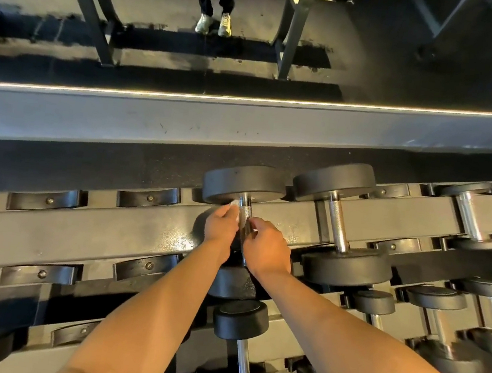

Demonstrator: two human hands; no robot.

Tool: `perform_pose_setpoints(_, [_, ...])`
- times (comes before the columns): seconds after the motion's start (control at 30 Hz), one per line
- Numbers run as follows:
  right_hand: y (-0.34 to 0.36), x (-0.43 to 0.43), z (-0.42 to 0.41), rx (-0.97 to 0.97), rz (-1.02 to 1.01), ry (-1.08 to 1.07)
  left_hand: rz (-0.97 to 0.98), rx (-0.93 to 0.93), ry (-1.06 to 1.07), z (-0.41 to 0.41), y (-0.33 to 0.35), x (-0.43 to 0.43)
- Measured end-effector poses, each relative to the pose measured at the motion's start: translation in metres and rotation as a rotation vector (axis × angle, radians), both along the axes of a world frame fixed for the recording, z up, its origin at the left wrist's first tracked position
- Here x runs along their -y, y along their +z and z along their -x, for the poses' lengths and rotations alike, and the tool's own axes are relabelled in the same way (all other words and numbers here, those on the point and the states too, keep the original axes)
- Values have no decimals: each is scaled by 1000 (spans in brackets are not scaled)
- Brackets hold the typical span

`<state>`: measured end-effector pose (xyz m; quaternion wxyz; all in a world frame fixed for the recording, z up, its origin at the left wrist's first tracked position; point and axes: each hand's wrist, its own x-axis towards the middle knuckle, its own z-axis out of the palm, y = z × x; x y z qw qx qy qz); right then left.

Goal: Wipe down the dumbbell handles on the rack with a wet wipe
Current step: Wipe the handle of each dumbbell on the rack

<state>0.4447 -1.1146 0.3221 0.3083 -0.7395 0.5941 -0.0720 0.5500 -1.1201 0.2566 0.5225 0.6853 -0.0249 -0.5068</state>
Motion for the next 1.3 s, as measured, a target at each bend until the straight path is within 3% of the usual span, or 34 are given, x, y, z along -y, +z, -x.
perform_pose_setpoints(0.1, [2, 0, 0, -18, 7, 7, 85, 175, 126, 9, 7, 2])
perform_pose_setpoints(0.27, [3, 0, -2, -3, -7, -8, 75, 293, 89, 17, 15, 5])
perform_pose_setpoints(0.57, [4, -1, 0, 16, -24, -29, 56, 573, -298, 4, 19, -21])
perform_pose_setpoints(0.77, [5, -1, 3, 41, -19, -40, 32, 471, -279, 0, 20, -14])
perform_pose_setpoints(1.0, [1, 0, 6, 160, -11, -77, -79, 142, -365, 6, 14, -12])
perform_pose_setpoints(1.3, [-8, 3, 8, 267, -11, -136, -284, 124, -656, 2, 7, -17])
